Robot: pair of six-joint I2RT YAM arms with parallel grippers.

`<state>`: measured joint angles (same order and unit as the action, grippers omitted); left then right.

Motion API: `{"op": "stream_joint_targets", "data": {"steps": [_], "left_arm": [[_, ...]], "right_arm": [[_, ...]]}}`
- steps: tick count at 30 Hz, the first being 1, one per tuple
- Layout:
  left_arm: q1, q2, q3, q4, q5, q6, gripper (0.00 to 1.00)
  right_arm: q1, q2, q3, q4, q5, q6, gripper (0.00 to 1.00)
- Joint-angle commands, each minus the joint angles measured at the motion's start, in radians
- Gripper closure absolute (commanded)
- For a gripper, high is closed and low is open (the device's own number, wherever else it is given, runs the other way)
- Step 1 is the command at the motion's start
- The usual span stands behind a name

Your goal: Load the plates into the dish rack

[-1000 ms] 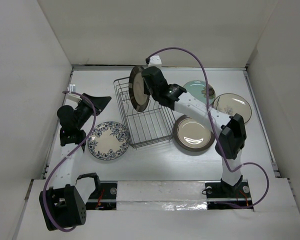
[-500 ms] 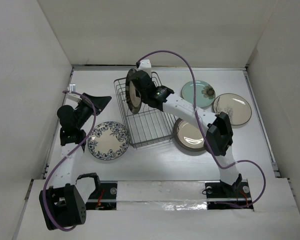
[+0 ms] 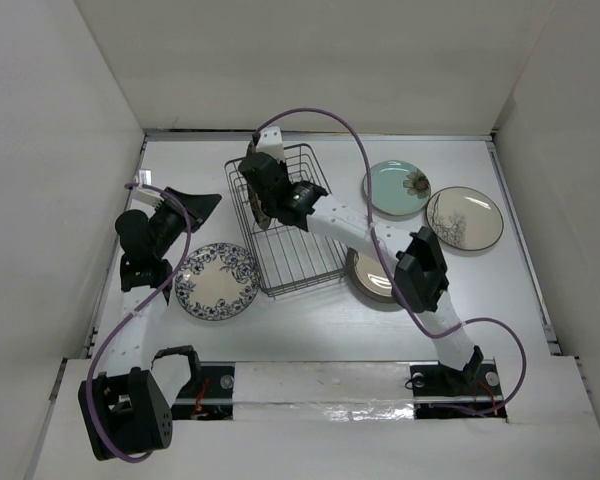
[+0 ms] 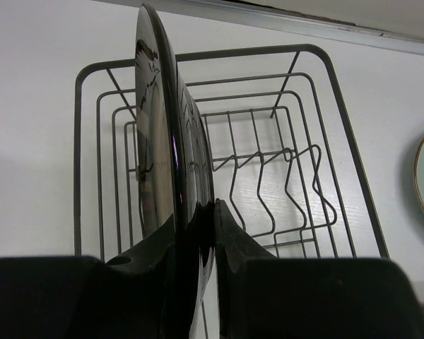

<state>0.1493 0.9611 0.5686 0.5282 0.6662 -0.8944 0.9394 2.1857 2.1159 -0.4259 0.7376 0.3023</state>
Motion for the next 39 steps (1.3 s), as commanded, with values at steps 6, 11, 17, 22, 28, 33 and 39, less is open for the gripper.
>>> {"op": "stream_joint_targets", "data": {"steps": [6, 11, 17, 22, 28, 33, 39], "left_arm": [[0.019, -0.016, 0.034, -0.014, -0.048, 0.045, 0.87], [0.029, -0.001, 0.037, -0.051, -0.080, 0.063, 0.81], [0.029, 0.034, 0.045, -0.124, -0.125, 0.106, 0.69], [0.018, 0.038, 0.082, -0.337, -0.253, 0.205, 0.58], [0.018, -0.007, 0.103, -0.610, -0.583, 0.273, 0.39], [0.042, 0.030, 0.100, -0.802, -0.715, 0.229, 0.23], [0.052, 0.113, 0.157, -1.034, -0.852, 0.235, 0.27]], "right_arm": [[0.052, 0.019, 0.076, 0.116, 0.046, -0.055, 0.85], [0.052, 0.028, 0.071, 0.136, 0.017, -0.049, 0.72], [0.052, -0.001, 0.049, 0.171, -0.015, -0.058, 0.50], [0.052, -0.134, -0.074, 0.232, -0.133, -0.077, 0.35], [0.042, -0.416, -0.369, 0.349, -0.388, -0.081, 0.19], [0.042, -0.665, -0.677, 0.463, -0.415, -0.042, 0.19], [-0.007, -0.915, -0.931, 0.492, -0.418, -0.002, 0.19]]}}
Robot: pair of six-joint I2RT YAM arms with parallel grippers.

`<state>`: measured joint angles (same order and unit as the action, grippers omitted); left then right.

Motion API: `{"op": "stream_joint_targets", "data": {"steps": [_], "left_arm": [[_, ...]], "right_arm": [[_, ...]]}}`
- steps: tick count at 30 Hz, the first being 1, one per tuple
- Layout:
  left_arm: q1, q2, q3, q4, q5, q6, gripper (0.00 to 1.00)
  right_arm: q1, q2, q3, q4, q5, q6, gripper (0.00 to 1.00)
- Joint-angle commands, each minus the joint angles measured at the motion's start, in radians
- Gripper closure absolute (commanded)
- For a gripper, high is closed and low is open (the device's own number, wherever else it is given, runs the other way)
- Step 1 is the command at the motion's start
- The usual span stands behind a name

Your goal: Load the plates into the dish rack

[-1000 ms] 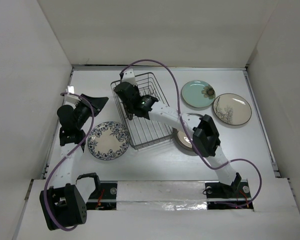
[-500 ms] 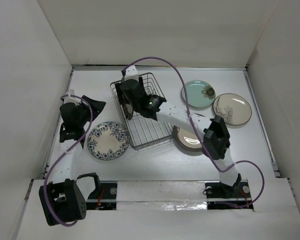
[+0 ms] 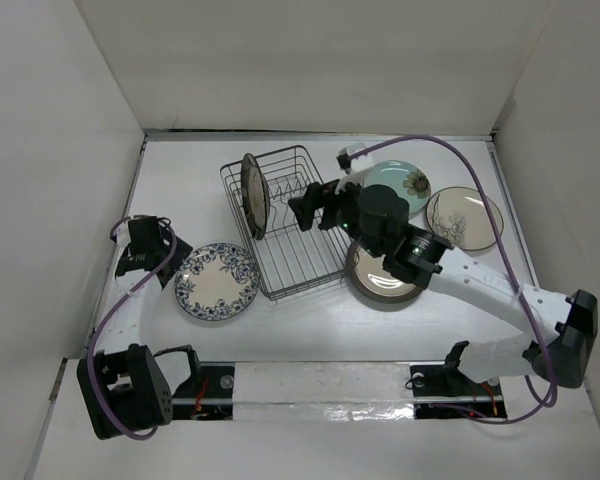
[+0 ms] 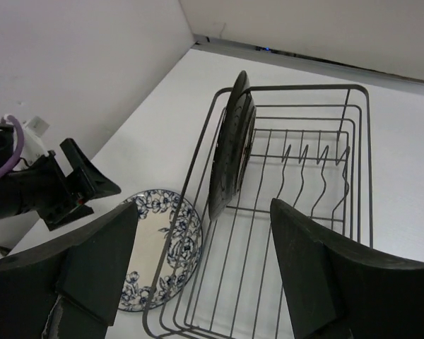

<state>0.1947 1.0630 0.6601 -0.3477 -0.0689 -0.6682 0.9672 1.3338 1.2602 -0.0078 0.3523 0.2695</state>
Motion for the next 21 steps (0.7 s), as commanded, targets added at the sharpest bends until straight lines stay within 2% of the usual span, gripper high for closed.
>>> {"op": "stream_joint_targets", "data": {"steps": [1, 7, 11, 17, 21], "left_arm": [[0.006, 0.021, 0.072, -0.178, -0.126, -0.004, 0.28], [0.006, 0.125, 0.088, -0.232, -0.135, -0.022, 0.27], [0.006, 0.207, 0.082, -0.269, -0.115, -0.019, 0.28], [0.006, 0.288, 0.046, -0.197, -0.043, -0.002, 0.29], [0.006, 0.295, 0.009, -0.131, 0.009, -0.024, 0.36]], "right_arm": [[-0.044, -0.086, -0.125, 0.077, -0.036, 0.034, 0.19], [-0.133, -0.195, -0.215, 0.088, -0.093, 0.060, 0.20], [-0.234, -0.182, -0.239, 0.075, -0.150, 0.071, 0.22], [-0.308, -0.199, -0.272, 0.107, -0.233, 0.092, 0.23], [-0.331, -0.194, -0.274, 0.106, -0.237, 0.093, 0.23]]}}
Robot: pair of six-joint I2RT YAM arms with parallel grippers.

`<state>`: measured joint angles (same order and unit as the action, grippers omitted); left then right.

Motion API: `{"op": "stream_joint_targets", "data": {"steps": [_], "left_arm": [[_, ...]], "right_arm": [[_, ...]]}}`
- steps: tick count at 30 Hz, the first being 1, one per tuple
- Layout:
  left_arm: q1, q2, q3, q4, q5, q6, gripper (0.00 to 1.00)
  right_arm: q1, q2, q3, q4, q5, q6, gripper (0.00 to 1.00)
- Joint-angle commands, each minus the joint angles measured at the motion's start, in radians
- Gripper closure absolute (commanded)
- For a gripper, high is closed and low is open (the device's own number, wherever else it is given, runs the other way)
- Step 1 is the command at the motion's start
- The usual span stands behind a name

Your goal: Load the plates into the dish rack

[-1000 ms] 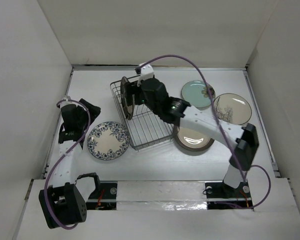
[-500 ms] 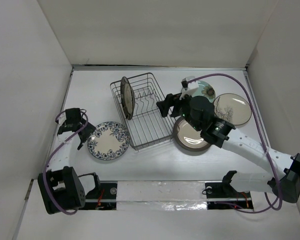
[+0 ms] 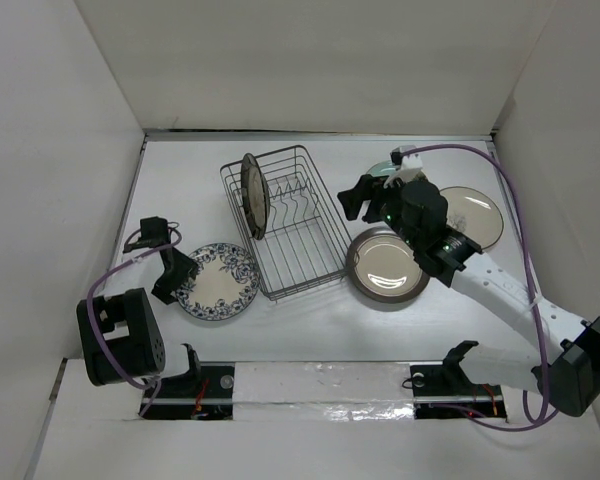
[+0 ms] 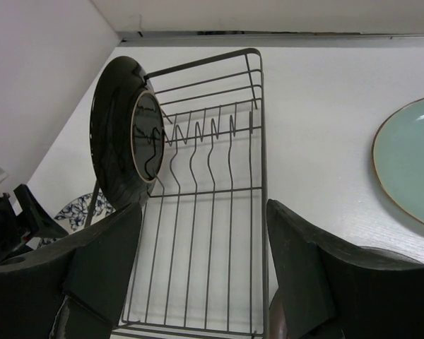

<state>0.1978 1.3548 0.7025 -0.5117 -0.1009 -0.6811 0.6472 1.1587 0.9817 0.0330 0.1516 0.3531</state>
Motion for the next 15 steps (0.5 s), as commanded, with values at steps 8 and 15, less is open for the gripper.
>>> {"op": "stream_joint_targets", "data": {"steps": [8, 15], "left_arm": [[0.046, -0.019, -0.092, 0.156, 0.018, -0.089, 0.41], [0.216, -0.029, -0.120, 0.318, 0.010, -0.139, 0.41]], "right_arm": [[-0.011, -0.004, 0.006, 0.068, -0.040, 0.010, 0.24], [-0.001, 0.027, 0.014, 0.076, -0.043, 0.014, 0.24]]}}
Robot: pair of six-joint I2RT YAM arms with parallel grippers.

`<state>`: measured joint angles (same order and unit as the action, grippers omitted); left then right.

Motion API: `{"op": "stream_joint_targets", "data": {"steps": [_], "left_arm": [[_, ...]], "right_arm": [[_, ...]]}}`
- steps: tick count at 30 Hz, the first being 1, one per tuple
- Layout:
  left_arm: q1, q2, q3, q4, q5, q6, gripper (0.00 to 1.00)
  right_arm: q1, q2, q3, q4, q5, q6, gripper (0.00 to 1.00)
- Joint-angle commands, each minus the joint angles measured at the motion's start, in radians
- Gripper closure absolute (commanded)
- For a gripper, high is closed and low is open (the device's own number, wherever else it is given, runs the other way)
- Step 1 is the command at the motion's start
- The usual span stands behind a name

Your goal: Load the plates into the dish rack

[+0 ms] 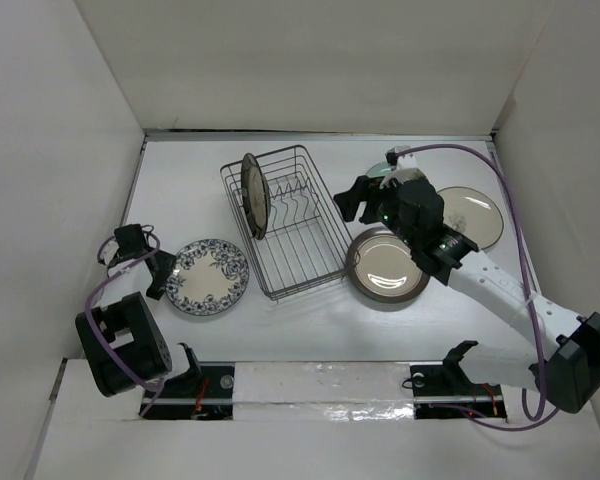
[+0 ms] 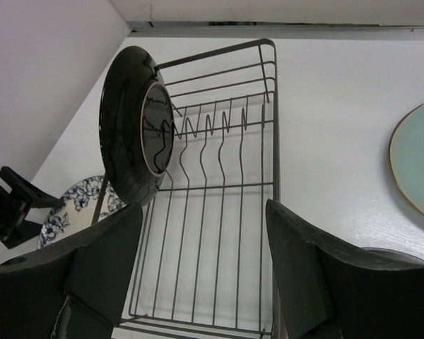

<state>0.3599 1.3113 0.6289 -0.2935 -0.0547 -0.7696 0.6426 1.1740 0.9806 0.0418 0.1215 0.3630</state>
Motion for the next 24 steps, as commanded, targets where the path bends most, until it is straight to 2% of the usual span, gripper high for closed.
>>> {"op": "stream_joint_targets", "data": {"steps": [1, 5, 8, 14, 18, 21, 24], "left_arm": [[0.065, 0.020, -0.044, 0.115, -0.036, -0.062, 0.41], [0.074, 0.051, -0.035, 0.172, 0.031, -0.098, 0.41], [0.088, 0.059, 0.012, 0.195, 0.001, -0.115, 0.39], [0.097, 0.170, 0.060, 0.316, 0.148, -0.169, 0.37], [0.097, 0.189, 0.100, 0.312, 0.127, -0.148, 0.36], [0.097, 0.125, 0.083, 0.246, 0.078, -0.109, 0.34], [0.079, -0.021, 0.029, 0.217, -0.009, -0.090, 0.34]], "right_arm": [[0.003, 0.016, 0.016, 0.066, -0.013, 0.004, 0.24], [0.014, 0.036, 0.023, 0.067, -0.011, 0.002, 0.25], [0.014, 0.046, 0.026, 0.069, -0.013, 0.002, 0.25], [0.023, 0.052, 0.026, 0.067, -0.013, -0.002, 0.25], [0.023, 0.047, 0.026, 0.064, -0.006, -0.007, 0.25], [0.023, 0.047, 0.027, 0.064, -0.008, -0.007, 0.25], [0.023, 0.055, 0.026, 0.070, -0.017, -0.006, 0.25]]}}
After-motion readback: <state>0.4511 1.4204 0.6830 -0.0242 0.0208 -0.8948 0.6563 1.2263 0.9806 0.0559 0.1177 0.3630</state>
